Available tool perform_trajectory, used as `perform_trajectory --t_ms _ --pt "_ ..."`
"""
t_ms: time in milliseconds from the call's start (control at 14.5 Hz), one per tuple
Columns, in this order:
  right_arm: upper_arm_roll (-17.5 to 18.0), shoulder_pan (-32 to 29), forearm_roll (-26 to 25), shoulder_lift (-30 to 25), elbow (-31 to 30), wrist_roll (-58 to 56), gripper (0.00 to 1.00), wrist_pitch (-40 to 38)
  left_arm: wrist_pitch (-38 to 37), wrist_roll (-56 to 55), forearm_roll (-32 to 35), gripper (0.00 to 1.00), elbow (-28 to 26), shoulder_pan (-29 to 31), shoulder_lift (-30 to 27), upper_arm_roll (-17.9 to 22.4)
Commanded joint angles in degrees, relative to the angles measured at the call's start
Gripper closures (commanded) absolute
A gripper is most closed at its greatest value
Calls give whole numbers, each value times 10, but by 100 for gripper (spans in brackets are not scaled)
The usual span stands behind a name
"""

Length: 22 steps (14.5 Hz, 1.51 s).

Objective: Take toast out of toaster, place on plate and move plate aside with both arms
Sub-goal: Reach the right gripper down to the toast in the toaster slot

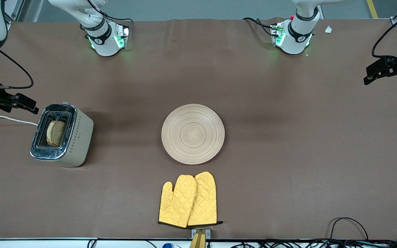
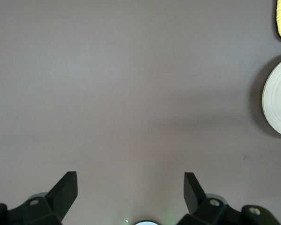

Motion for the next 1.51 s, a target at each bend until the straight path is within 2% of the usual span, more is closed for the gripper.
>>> perform_trajectory --t_ms 0,206,344,619,757,826,963,1170,1239,1376,1445 --pt "-1 1 -7 -10 -92 0 0 93 -7 4 13 0 14 0 9 1" --pt "-1 5 -24 18 -116 0 0 145 -5 5 21 0 28 0 9 -1" --pt "-1 8 -26 26 -153 0 0 215 -5 4 21 0 29 -4 9 0" --pt "-1 6 -28 53 -152 0 0 239 -5 4 23 0 28 -5 10 -1" --pt "-2 5 -28 62 -152 -1 4 245 -5 4 23 0 28 -4 10 -1" --pt "-3 5 -28 63 -152 -1 11 244 -5 4 23 0 28 -2 9 -2" --pt "-4 5 -28 63 -153 -3 35 240 -6 4 23 0 29 -3 9 -3" --pt "-7 4 -28 67 -153 -3 57 241 -6 5 23 0 29 0 6 -1" --pt "-7 3 -28 67 -153 -3 71 242 -6 4 24 0 29 0 6 0" --pt "-8 4 -28 67 -152 -3 94 241 -6 4 25 0 29 0 5 0" --pt "-9 4 -28 67 -151 -5 98 240 -6 4 24 0 29 0 5 0"
